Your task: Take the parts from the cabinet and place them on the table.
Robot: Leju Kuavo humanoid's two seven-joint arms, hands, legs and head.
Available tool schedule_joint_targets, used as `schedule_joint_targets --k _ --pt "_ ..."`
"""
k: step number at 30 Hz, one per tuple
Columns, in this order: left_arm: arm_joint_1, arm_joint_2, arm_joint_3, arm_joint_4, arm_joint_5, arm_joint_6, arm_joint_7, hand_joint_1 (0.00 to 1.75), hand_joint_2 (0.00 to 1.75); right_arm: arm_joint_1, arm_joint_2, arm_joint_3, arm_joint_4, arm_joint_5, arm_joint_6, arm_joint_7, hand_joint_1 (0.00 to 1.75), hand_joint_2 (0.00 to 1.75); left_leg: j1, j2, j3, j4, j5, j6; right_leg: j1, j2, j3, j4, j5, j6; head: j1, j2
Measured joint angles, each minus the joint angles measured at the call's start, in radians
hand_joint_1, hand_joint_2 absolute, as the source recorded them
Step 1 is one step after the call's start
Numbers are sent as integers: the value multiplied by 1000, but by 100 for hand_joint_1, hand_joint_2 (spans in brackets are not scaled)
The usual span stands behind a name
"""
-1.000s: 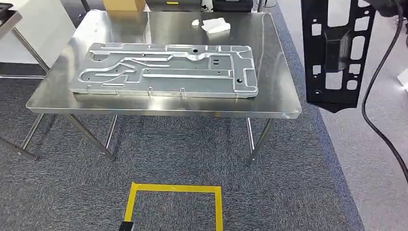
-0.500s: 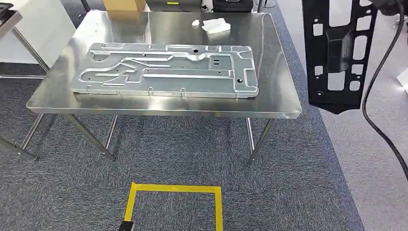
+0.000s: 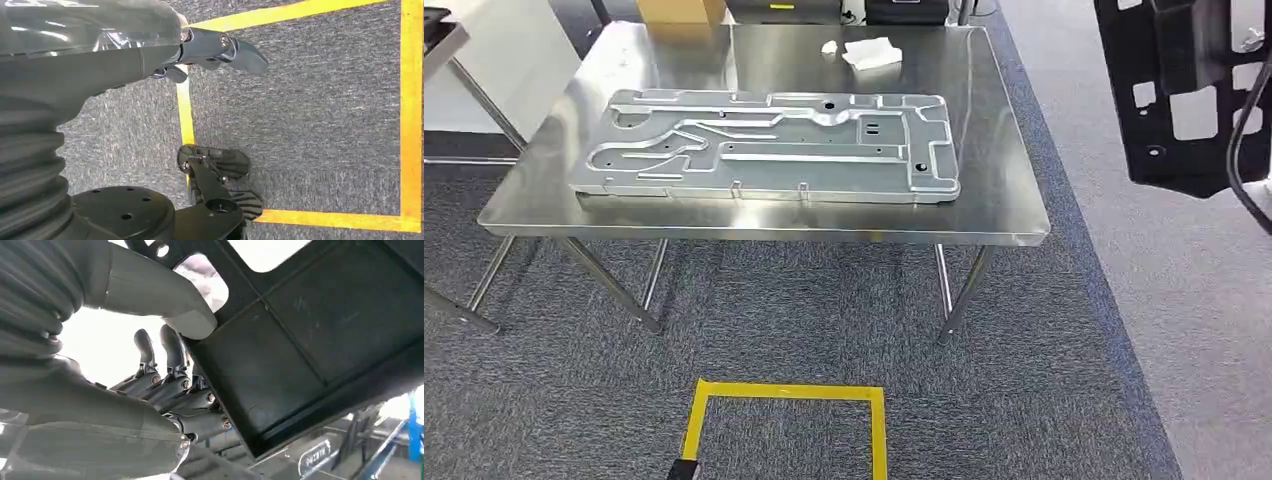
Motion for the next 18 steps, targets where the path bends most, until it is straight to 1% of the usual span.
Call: schedule_joint_targets --k 2,3,4,5,6,7,8,9,10,11,12,13,14,15,16,17,18 --pt "8 3 0 0 -3 -3 -2 0 175 -8 15 16 8 8 5 2 175 175 0 1 0 0 0 0 0 1 0 0 0 0 0 0" --pt "10 5 0 0 -3 -3 -2 0 175 -11 21 21 10 10 6 4 175 175 -4 1 -1 7 -2 4 -5 2 2 -9 4 5 0 0" --pt "11 5 0 0 -2 -3 2 0 175 -13 26 24 11 12 7 5 175 175 -2 1 2 -4 2 9 -1 2 4 -9 5 8 0 0" --pt "11 5 0 0 0 -3 8 0 175 -14 30 26 12 13 8 5 175 175 10 6 14 -22 11 17 3 0 2 -6 -2 10 0 0" --pt "11 5 0 0 0 -3 9 0 175 -20 31 30 16 13 11 4 175 175 10 5 19 -27 12 17 1 -5 -10 19 -12 14 0 0" --pt "11 5 0 0 -2 -1 11 0 175 -26 31 36 17 13 13 1 175 175 10 6 19 -27 13 19 -2 -7 -45 80 -40 18 0 0" --pt "12 5 0 0 -3 0 13 0 175 -28 32 41 18 13 15 -3 175 175 10 7 19 -25 10 20 -6 -7 -89 160 -69 22 0 0" --pt "13 5 0 0 -2 1 14 0 175 -26 32 45 21 13 17 -5 175 175 10 9 23 -24 5 19 -10 -7 -137 241 -90 26 -1 0" --pt "14 5 0 0 -2 1 16 0 175 -22 31 49 27 13 20 -8 175 175 10 11 27 -21 0 18 -12 -9 -179 298 -93 29 0 0" --pt "15 5 0 0 -2 2 17 0 175 -17 30 50 30 12 23 -10 175 175 10 11 30 -16 -8 16 -16 -10 -196 304 -72 30 0 0" --pt "15 5 0 0 -2 3 18 0 175 -15 30 52 33 11 24 -12 175 175 10 11 36 -10 -18 14 -18 -13 -188 262 -26 29 0 0" --pt "15 5 -1 0 -3 5 19 0 175 -15 29 53 34 10 25 -13 175 175 10 11 42 -3 -30 10 -18 -15 -162 189 30 27 0 0" --pt "15 4 -2 0 -4 9 19 0 175 -16 26 54 34 8 26 -17 175 175 10 11 49 5 -45 5 -18 -18 -129 102 85 24 0 0" --pt "16 4 -2 0 -6 13 18 0 175 -12 21 56 34 6 26 -22 175 175 11 13 50 9 -58 -3 -13 -21 -118 75 74 18 -1 0" --pt "12 4 -4 0 -6 16 17 0 175 -14 18 60 34 4 29 -29 175 175 7 13 50 24 -66 -11 -7 -20 -109 65 72 13 -1 0" --pt "12 3 -5 0 -6 16 16 0 175 -8 18 63 35 3 29 -28 175 175 13 13 44 24 -71 -18 -5 -18 -97 53 45 3 0 0" --pt "13 3 -5 0 -6 16 16 0 175 -3 17 66 35 3 29 -28 175 175 12 15 45 23 -74 -24 0 -15 -100 58 41 -3 -2 1"
